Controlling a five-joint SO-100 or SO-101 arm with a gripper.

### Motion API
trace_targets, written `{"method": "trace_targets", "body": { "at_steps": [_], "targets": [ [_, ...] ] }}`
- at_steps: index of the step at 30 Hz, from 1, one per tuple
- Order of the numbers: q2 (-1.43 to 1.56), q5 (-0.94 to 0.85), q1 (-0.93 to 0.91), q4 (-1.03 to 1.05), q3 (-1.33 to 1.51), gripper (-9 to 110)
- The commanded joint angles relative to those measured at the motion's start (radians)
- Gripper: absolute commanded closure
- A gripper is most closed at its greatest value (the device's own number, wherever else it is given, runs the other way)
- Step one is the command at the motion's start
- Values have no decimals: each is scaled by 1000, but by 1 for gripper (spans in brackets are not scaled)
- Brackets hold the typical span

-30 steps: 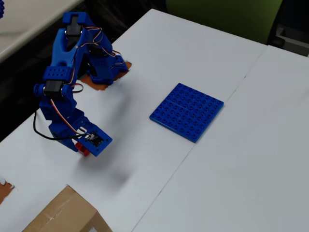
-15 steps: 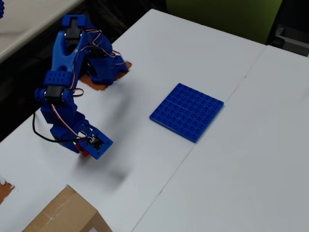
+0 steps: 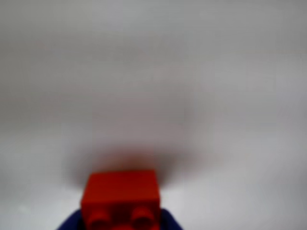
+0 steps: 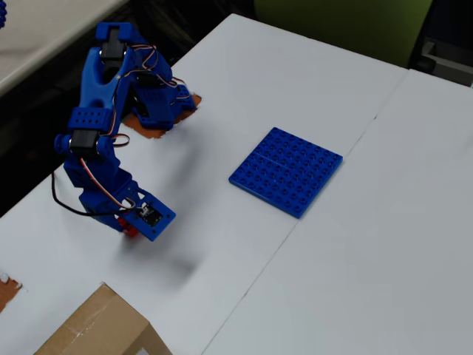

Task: Pick up the 2x2 red block and go up the 8x8 blue block.

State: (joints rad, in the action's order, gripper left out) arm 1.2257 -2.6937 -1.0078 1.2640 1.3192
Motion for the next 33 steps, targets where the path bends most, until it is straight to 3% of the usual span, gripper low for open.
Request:
{"method": "trace_targets", "body": {
  "at_steps": [1,10,25,33],
  "targets": [
    [104,-5,38,72,-63,101],
    [201,-34,118,233,-140,101],
    [255,-35,402,250,-210,101],
    [285,-138,531,278,-258,101]
  ]
}}
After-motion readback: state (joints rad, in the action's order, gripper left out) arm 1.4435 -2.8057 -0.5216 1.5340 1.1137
